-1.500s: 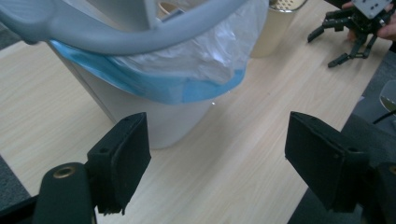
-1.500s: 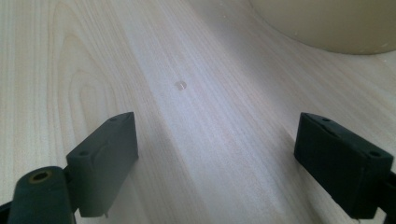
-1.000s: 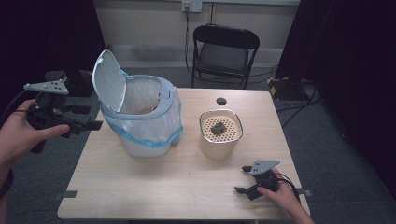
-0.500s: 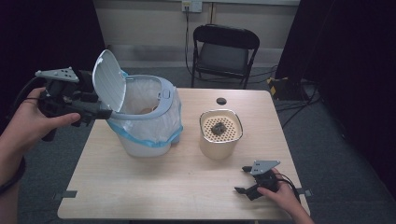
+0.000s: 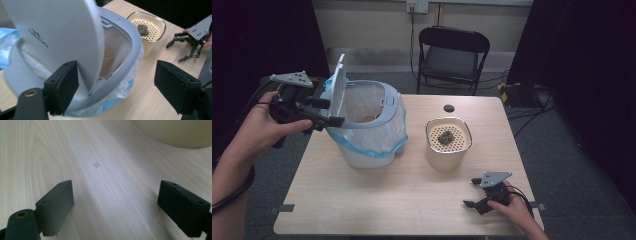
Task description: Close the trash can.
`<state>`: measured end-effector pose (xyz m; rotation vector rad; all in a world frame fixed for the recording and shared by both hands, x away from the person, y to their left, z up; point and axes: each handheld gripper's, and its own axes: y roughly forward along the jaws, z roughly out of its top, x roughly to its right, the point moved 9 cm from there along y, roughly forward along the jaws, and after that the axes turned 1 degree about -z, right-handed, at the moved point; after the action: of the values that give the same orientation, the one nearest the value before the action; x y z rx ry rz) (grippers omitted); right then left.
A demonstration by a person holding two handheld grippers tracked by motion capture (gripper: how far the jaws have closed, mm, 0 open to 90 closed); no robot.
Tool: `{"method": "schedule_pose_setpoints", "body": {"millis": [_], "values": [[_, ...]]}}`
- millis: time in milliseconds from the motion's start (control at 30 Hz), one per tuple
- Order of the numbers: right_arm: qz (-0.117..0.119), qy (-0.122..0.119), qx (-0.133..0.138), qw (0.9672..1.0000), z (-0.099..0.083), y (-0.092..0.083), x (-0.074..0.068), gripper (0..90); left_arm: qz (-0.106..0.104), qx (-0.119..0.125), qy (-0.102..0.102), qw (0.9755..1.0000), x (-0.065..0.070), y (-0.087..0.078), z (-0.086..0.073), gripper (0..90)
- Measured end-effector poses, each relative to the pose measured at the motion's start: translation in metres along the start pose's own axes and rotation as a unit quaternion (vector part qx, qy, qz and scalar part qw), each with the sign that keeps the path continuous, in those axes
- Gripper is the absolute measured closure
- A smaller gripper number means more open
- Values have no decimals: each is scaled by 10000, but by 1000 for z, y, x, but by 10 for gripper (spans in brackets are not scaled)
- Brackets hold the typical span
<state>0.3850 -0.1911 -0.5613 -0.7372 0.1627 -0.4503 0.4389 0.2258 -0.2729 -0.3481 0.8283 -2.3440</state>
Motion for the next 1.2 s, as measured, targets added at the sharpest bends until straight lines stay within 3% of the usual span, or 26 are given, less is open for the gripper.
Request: {"method": "schedule_pose_setpoints", "body": {"millis": [400,700,900,1200], "values": [[1,0,1,10000,0,0,0,128,-101,-170,152,9997,7,14,5,292],[2,-8,4,10000,0,0,0,127,-301,-169,157,9993,10,15,7,467],[3,-8,4,10000,0,0,0,127,-268,-126,-52,9995,5,14,7,617],[3,-8,5,10000,0,0,0,127,-85,-97,-284,9995,-2,18,9,710]]}}
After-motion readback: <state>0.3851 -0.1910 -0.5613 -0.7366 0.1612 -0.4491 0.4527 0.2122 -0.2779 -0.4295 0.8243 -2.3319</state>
